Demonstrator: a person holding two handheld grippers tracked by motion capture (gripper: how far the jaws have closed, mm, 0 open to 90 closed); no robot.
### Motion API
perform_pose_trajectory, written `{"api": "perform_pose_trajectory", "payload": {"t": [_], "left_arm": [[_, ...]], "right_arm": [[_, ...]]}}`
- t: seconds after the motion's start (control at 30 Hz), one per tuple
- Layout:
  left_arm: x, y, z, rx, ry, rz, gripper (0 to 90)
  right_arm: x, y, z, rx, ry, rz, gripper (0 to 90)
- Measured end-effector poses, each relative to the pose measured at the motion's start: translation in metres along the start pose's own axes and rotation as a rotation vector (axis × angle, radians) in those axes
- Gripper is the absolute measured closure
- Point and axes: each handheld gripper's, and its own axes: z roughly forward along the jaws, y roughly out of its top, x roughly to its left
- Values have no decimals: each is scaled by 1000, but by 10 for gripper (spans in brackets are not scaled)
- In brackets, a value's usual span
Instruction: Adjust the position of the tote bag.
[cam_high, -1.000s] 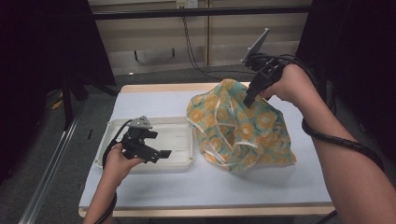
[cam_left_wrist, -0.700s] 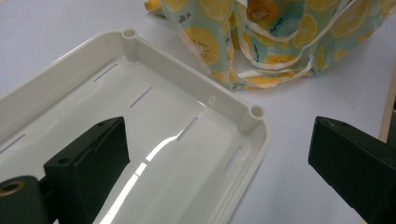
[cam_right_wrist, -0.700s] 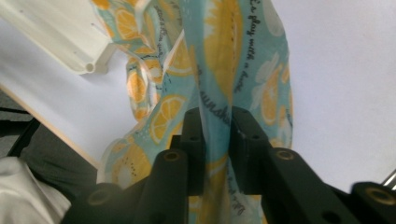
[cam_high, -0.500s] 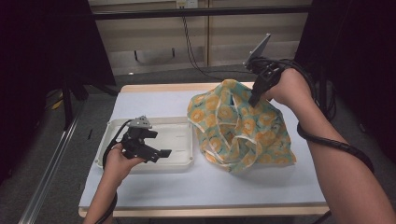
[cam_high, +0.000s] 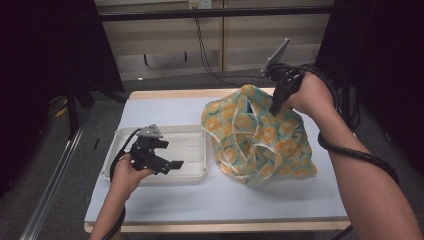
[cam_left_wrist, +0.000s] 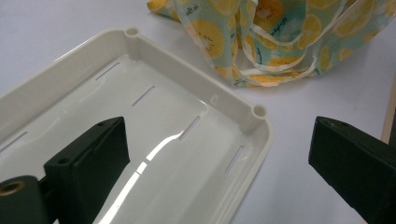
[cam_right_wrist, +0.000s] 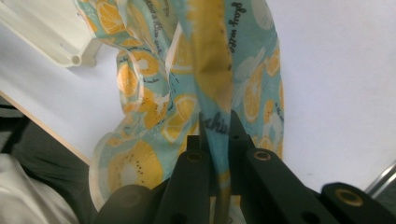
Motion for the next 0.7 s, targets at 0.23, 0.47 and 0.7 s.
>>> {"api": "perform_pose_trajectory", "payload": {"t": [0.23,0.47,0.7], "left_arm": [[0,0,0,-4,2,-1,48],[-1,0,2,7,-3,0,48],[-2,0,3,5,-6,0,49]], "right_arm": [[4,0,0,3,-20,-52,900],[4,-2,1,-12,-25,-61,896],[3,1,12,0,-25,-47,864]]}}
